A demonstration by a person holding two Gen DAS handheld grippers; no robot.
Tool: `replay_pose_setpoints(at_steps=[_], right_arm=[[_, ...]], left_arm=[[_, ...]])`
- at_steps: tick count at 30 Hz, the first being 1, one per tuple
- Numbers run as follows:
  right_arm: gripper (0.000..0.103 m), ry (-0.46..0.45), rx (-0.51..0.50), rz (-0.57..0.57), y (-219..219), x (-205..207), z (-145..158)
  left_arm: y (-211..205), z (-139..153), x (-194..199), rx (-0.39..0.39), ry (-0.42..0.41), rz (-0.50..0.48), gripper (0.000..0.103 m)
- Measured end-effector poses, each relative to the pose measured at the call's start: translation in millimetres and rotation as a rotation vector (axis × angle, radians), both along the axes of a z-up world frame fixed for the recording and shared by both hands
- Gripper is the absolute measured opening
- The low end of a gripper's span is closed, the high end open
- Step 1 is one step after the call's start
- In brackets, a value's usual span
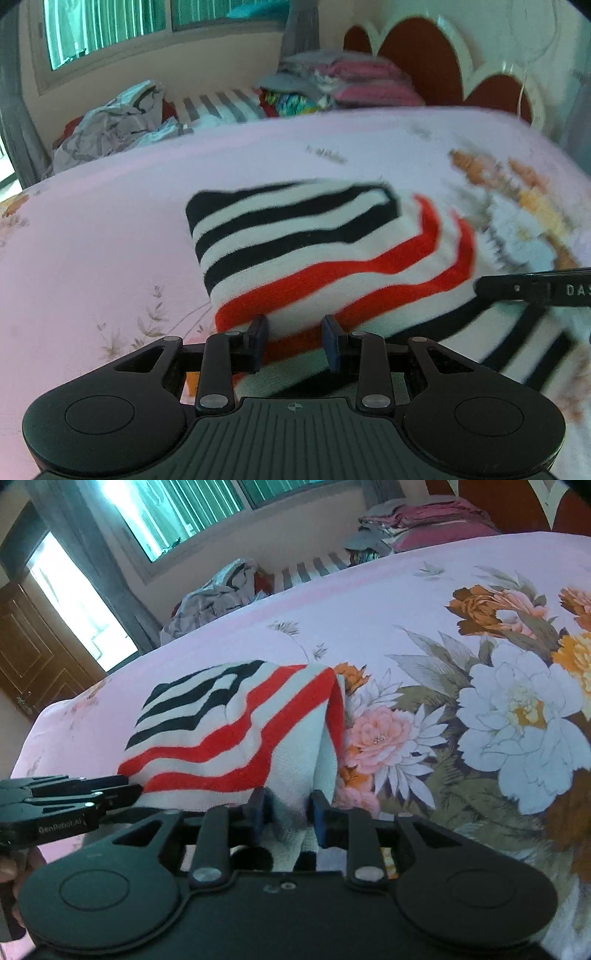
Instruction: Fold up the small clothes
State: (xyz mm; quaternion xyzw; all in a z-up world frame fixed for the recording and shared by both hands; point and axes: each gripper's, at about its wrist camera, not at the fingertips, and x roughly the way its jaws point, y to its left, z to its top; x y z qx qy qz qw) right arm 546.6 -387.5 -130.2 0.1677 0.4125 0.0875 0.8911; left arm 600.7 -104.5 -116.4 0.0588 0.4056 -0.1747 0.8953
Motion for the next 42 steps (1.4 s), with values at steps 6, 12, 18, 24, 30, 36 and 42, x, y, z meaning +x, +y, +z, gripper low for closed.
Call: replay_pose_setpoints(at_steps=[6, 12, 18, 24, 30, 36, 42], right_arm=[[0.028, 0.005, 0.028, 0.098, -4.7, -34.8, 24.8], [0.010, 0.081, 0.030, 0.094, 5.1, -54.3, 3.2], [0.006, 0.075, 0.069, 0.047, 1.1, -70.3, -10.0], [0.003, 0.073, 0.071, 0.033, 1.5, -68.0, -26.9], [0.019, -0.058, -0.042, 0.044, 4.9, -79.3, 22.8], [0.004, -0.083, -0.219, 0.175, 31.5, -60.8, 20.4], [0.000, -0.030, -0.275, 0.196, 27.8, -55.1, 0.7]], left_arm=[[6.4, 15.4, -53.2, -0.036, -0.025, -0.027, 0.032], [-0.9, 4.4, -68.4, 0.062, -0.019, -0.024, 0.032], [-1.4, -3.6, -78.3, 0.121, -0.014, -0.027, 0.032], [11.2, -16.2, -86.4, 0.081, 0.022, 0.018, 0.034], [33.7, 8.1, -97.9, -0.004, -0.025, 0.107, 0.034], [37.0, -11.3, -86.1, 0.014, 0.048, 0.170, 0.034], [34.3, -21.8, -81.4, 0.013, 0.073, 0.193, 0.034]])
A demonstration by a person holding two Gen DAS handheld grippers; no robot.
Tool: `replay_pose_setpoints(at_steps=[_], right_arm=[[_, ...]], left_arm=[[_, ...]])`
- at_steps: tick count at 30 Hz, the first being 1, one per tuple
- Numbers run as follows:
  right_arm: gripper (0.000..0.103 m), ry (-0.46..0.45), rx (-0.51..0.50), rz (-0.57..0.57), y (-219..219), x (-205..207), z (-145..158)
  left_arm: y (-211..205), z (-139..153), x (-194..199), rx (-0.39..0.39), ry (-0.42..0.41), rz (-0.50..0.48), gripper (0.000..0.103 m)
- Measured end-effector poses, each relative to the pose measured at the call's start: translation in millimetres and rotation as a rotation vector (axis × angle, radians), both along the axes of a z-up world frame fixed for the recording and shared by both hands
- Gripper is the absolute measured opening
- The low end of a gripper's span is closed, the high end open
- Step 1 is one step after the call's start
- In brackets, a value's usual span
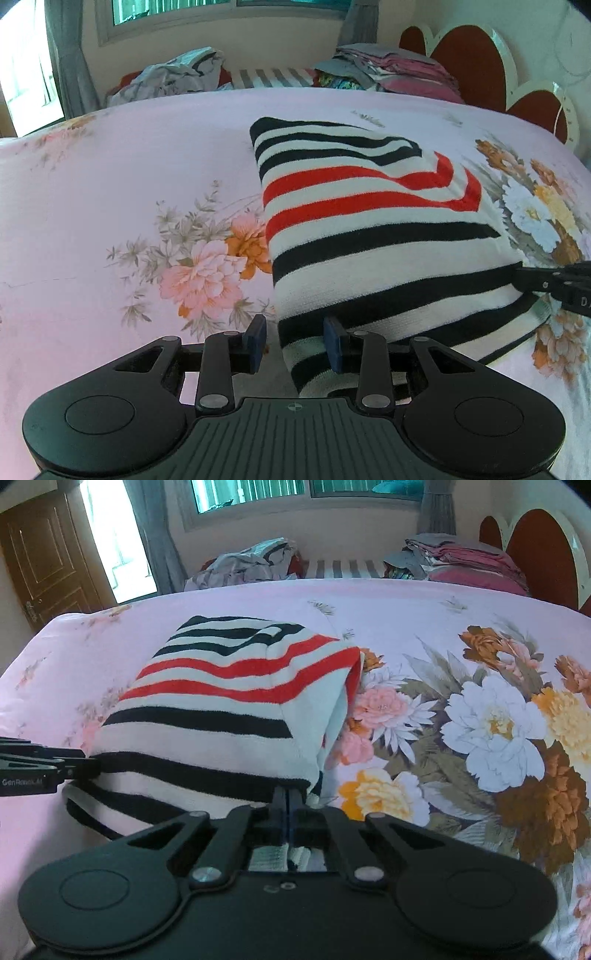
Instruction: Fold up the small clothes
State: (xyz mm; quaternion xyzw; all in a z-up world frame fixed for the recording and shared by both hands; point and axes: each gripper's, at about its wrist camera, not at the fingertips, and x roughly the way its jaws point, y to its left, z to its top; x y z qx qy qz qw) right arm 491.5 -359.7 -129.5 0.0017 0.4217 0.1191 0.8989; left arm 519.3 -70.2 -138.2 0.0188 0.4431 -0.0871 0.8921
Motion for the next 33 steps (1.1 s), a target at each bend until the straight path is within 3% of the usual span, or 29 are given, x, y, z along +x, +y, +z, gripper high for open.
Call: replay_pose_setpoints(at_steps=[3, 4, 5, 6, 7, 8, 9, 14, 17, 20, 22, 25, 29, 31, 32, 33], right_arm=[[0.000, 0.018, 0.020, 0.002, -3.5, 0.1, 5.4], [0.000, 0.011, 0.064, -0.012, -9.8, 0.2, 12.1], [0.011, -0.003, 0.116, -0.035, -16.6, 1.4, 17.8], [0.042, -0.019, 0.154, -0.071, -24.9, 5.5, 19.8], [0.060, -0.032, 0.191, -0.100, -34.3, 10.4, 19.6], [0.070, -0.025, 0.240, -0.107, -43.2, 17.2, 16.6], [0.065, 0.004, 0.303, -0.117, -52.7, 26.5, 11.5], [0.060, 0.152, 0.554, -0.176, -88.0, 64.2, -20.9], [0.062, 0.223, 0.656, -0.180, -98.9, 73.6, -37.1], [0.063, 0.300, 0.748, -0.160, -101.0, 78.3, -57.2], [0.063, 0.305, 0.785, -0.151, -99.4, 77.1, -62.3], [0.062, 0.327, 0.817, -0.130, -94.3, 84.4, -67.4], [0.061, 0.334, 0.781, -0.065, -75.8, 95.8, -66.5], [0.057, 0.318, 0.738, -0.046, -68.1, 99.2, -61.7], [0.050, 0.310, 0.712, -0.042, -64.1, 99.7, -59.8], [0.045, 0.302, 0.688, -0.035, -62.3, 98.7, -56.9]], left_arm=[[-0.1, 6.3, 2.1, 0.000, -0.004, -0.002, 0.037], [1.8, 11.9, 3.5, -0.003, -0.024, 0.003, 0.045], [3.5, 16.1, 4.4, -0.006, -0.046, 0.016, 0.078], [5.7, 20.0, 6.0, -0.018, -0.076, 0.025, 0.101], [8.3, 24.1, 9.3, -0.037, -0.110, 0.034, 0.102], [9.0, 26.3, 14.5, -0.051, -0.114, 0.039, 0.102], [9.1, 26.5, 21.7, -0.069, -0.101, 0.039, 0.102], [18.1, 12.2, 57.4, -0.236, -0.010, 0.046, 0.099], [19.1, -3.9, 70.5, -0.306, 0.055, 0.039, 0.090], [19.8, -17.8, 75.3, -0.380, 0.089, 0.049, 0.089], [23.9, -26.2, 78.6, -0.434, 0.118, 0.066, 0.088], [25.5, -34.0, 80.9, -0.478, 0.143, 0.076, 0.086], [25.0, -40.3, 87.6, -0.527, 0.160, 0.076, 0.086], [19.5, -41.6, 92.7, -0.530, 0.158, 0.068, 0.086], [15.1, -40.7, 93.9, -0.518, 0.153, 0.063, 0.086], [9.1, -39.1, 94.2, -0.490, 0.148, 0.058, 0.080]])
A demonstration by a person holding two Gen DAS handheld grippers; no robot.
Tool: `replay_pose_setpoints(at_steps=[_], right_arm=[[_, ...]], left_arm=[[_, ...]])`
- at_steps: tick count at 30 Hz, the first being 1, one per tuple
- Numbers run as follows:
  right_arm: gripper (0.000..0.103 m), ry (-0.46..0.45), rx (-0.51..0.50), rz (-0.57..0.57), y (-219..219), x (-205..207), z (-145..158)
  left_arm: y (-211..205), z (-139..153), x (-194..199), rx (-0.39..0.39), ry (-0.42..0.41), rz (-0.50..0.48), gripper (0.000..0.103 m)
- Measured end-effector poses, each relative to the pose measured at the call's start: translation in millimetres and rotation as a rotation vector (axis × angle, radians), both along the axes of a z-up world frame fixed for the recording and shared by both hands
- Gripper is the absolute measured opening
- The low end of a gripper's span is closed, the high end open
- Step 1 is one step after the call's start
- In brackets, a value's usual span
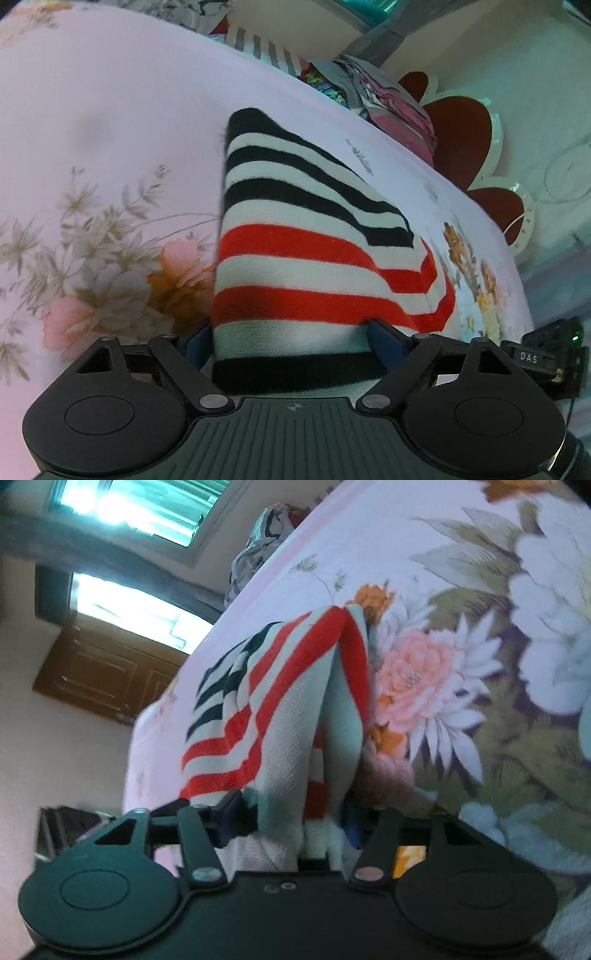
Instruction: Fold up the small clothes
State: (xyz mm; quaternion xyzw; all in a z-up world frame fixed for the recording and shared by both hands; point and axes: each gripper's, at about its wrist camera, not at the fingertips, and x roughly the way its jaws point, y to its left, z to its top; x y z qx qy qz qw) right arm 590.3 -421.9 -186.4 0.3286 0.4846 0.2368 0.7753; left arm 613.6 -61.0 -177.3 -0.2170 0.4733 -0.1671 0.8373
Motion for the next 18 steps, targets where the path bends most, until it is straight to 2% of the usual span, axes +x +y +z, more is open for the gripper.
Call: replay_pose_setpoints(at_steps=[1, 3, 6, 10, 13, 18], right_arm=[[0.044, -0.014, -0.023, 0.003, 2.2, -1.5, 2.1], [0.039, -0.048, -0.074, 0.010, 7.9, -6.1, 8.3], [0.038, -0.105, -0.180, 0.025, 23.8, -14.2, 21.7], [0.034, -0.165, -0.282, 0.037, 42.9, -23.6, 39.7], [0.032, -0.182, -0.292, 0.031, 46.6, -29.7, 51.8], [0.032, -0.208, -0.331, 0.017, 51.6, -42.1, 67.5]], left_arm=[[-6.5, 3.5, -0.2, 0.040, -0.009, -0.008, 0.078], [-16.8, 11.6, -1.2, 0.108, -0.029, -0.020, 0.063], [-31.5, 25.0, -3.5, 0.207, -0.065, -0.039, 0.050], [-47.5, 38.3, -6.7, 0.306, -0.111, -0.073, 0.043], [-51.0, 48.5, -9.1, 0.323, -0.140, -0.096, 0.040], [-37.3, 63.3, -17.5, 0.310, -0.173, -0.139, 0.039]])
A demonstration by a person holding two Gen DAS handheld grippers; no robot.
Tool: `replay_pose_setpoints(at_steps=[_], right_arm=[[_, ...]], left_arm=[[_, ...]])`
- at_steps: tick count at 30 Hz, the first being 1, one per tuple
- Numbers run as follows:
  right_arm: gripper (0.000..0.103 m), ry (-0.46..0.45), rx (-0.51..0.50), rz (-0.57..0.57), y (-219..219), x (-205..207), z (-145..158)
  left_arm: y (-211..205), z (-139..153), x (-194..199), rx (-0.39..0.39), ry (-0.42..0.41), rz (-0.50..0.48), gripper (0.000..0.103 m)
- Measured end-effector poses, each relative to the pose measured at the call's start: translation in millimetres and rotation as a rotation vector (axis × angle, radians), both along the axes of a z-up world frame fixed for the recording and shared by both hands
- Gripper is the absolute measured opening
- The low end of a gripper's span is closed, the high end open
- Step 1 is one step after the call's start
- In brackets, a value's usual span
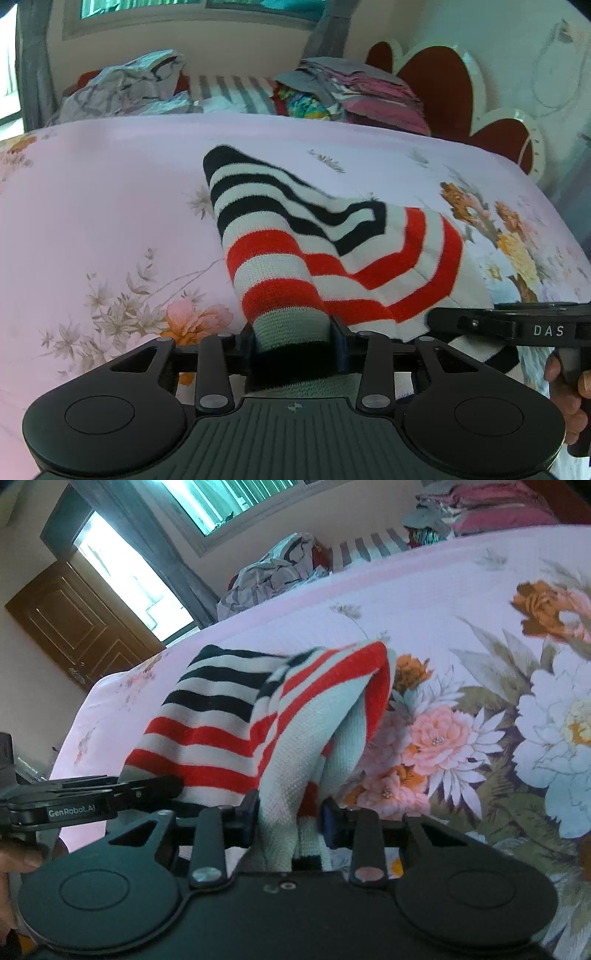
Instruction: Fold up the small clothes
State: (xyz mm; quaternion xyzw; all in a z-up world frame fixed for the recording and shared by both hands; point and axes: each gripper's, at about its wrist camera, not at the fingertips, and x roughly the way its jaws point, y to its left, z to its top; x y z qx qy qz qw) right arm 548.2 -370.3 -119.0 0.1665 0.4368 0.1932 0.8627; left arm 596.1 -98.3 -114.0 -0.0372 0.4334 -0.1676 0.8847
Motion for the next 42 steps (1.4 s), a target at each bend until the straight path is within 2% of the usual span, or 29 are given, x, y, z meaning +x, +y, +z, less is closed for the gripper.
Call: replay_pose_setpoints(at_steps=[5, 12, 19, 25, 29, 32, 36, 39, 42], right_arm=[[0.032, -0.028, -0.032, 0.000, 29.0, -5.7, 13.5], [0.032, -0.046, -0.047, 0.054, 109.4, -5.9, 20.8], [0.032, -0.049, -0.044, 0.098, 201.0, 2.3, 12.6], [0.032, -0.035, -0.039, 0.124, 259.4, 12.7, -1.4], [0.032, 0.002, -0.057, 0.096, 265.9, 17.5, -16.8], [0.031, 0.051, -0.021, 0.061, 253.8, 18.0, -31.4], [0.032, 0.088, 0.060, 0.015, 242.6, 19.2, -45.4], [0.032, 0.081, 0.056, 0.019, 243.5, 17.9, -44.6], [0.038, 0.091, 0.020, 0.045, 243.6, 17.3, -32.7]], left_arm=[[37.4, 6.9, -14.8, -0.021, -0.019, -0.013, 0.039], [124.1, 8.4, -27.1, -0.034, -0.031, 0.021, 0.039], [215.5, -3.6, -29.7, -0.031, -0.028, 0.078, 0.039], [271.0, -21.2, -23.5, -0.036, -0.009, 0.112, 0.039], [287.8, -43.4, -17.3, -0.083, 0.029, 0.119, 0.039], [292.7, -54.2, -15.9, -0.128, 0.034, 0.127, 0.049], [293.0, -61.7, -17.4, -0.114, 0.012, 0.127, 0.062], [305.4, -66.1, -15.7, -0.143, 0.032, 0.147, 0.073], [314.8, -60.3, -18.0, -0.154, 0.046, 0.162, 0.077]])
